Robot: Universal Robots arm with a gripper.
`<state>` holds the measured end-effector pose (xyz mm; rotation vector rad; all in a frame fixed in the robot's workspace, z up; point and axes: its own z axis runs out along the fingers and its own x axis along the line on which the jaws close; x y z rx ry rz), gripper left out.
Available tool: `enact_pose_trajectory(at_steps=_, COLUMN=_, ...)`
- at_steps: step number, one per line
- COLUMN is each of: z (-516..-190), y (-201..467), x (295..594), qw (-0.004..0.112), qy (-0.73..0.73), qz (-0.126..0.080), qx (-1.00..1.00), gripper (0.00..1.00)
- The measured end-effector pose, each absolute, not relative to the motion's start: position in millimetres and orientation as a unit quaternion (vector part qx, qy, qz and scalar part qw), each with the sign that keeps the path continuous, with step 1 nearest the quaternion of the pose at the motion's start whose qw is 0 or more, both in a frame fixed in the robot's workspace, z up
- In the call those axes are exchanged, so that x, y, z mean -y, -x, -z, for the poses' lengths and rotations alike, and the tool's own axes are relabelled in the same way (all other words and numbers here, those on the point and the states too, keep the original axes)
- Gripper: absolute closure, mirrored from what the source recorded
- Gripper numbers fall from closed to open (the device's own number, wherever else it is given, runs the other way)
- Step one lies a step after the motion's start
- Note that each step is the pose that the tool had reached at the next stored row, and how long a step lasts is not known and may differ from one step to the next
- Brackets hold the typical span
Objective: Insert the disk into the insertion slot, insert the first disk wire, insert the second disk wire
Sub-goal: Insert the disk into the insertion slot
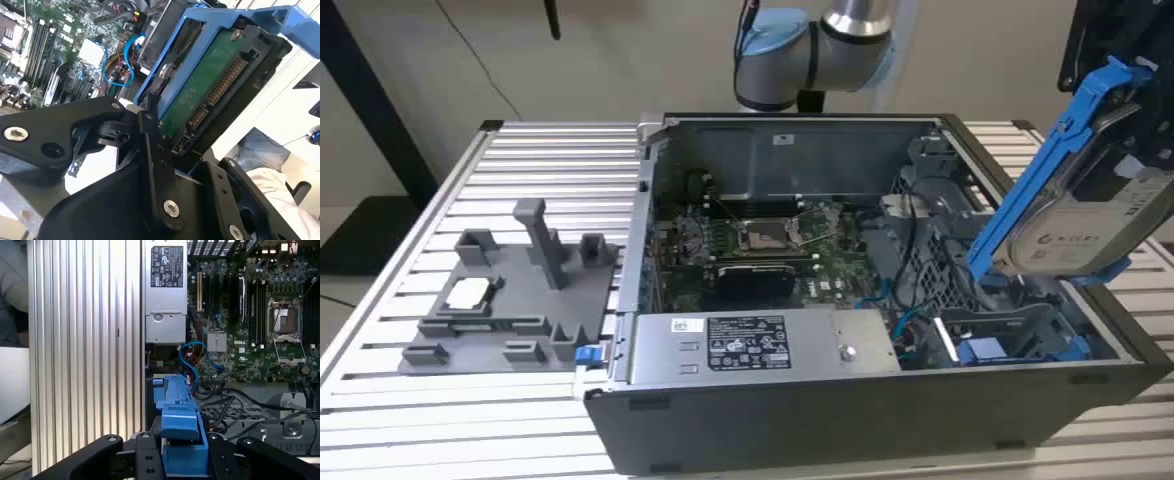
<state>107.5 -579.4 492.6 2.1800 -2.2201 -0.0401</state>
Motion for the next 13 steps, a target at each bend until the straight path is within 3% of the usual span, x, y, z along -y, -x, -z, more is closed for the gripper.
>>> enact_pose_trajectory(at_steps=13, z=-489.9, y=-107.5, x=579.4, qw=0.015, qy=-0.700, qz=0.013, qx=0.713, gripper=0.67)
